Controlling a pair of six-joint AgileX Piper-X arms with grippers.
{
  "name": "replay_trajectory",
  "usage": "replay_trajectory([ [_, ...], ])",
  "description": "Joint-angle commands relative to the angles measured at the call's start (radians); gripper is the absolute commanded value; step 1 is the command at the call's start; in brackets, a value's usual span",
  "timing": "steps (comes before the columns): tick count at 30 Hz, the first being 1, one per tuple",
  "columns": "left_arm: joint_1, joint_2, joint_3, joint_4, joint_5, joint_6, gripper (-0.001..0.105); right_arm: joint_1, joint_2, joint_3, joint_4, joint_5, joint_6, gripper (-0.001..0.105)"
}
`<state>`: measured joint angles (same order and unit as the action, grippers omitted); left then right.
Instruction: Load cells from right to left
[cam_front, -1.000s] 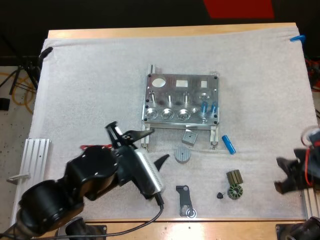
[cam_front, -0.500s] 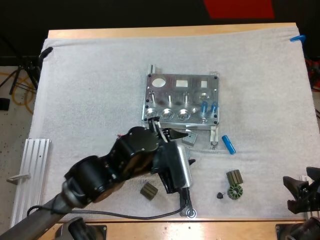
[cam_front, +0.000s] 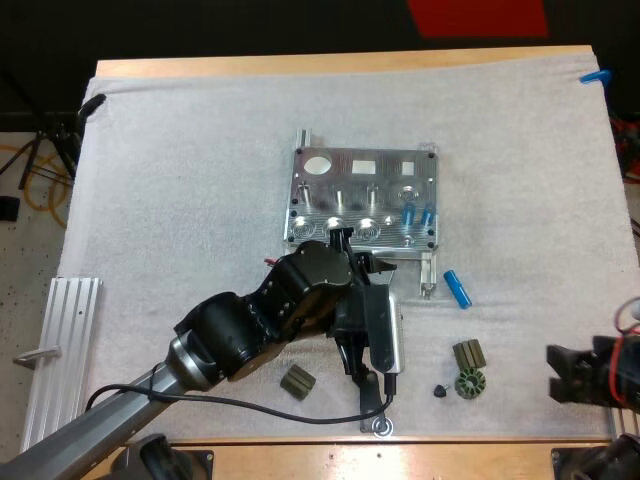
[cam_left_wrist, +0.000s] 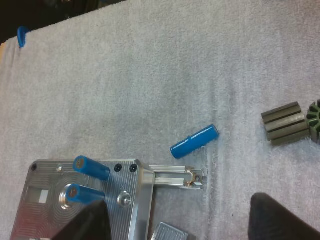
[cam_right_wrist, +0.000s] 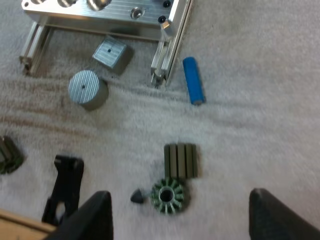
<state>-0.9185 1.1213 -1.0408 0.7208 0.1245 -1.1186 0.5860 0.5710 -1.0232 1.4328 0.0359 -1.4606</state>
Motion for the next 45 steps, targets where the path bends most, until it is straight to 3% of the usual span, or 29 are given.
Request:
replay_trajectory([
  [1,-0.001,-0.002,-0.003,-0.017,0.004,0.002,0.058,-0.001,0.003,0.043,-0.095,0.005,-0.002,0.058],
  [8,-0.001,-0.002,-0.003,-0.017,0.007,-0.006,0.058,-0.001,0.112,0.162,-0.277,0.0,-0.084,0.058],
  [15,-0.001,-0.002,-0.003,0.015,0.007,-0.012,0.058,-0.001,0.3,0.165,-0.393,0.005,-0.227,0.058],
  [23,-0.001,-0.002,-0.003,0.087,0.007,-0.089,0.058,-0.001,0.565,0.165,-0.485,0.005,-0.339,0.058],
  [28,-0.001,-0.002,-0.003,0.091,0.007,-0.14,0.058,-0.001,0.682,0.165,-0.523,0.005,-0.379,0.058],
  [42,-0.001,-0.016,-0.003,0.178,0.007,-0.141,0.058,-0.107,0.918,0.165,-0.635,0.001,-0.457,0.058],
  [45,-0.001,-0.016,-0.003,0.172,0.007,-0.141,0.058,-0.129,0.942,0.165,-0.646,-0.054,-0.475,0.058],
])
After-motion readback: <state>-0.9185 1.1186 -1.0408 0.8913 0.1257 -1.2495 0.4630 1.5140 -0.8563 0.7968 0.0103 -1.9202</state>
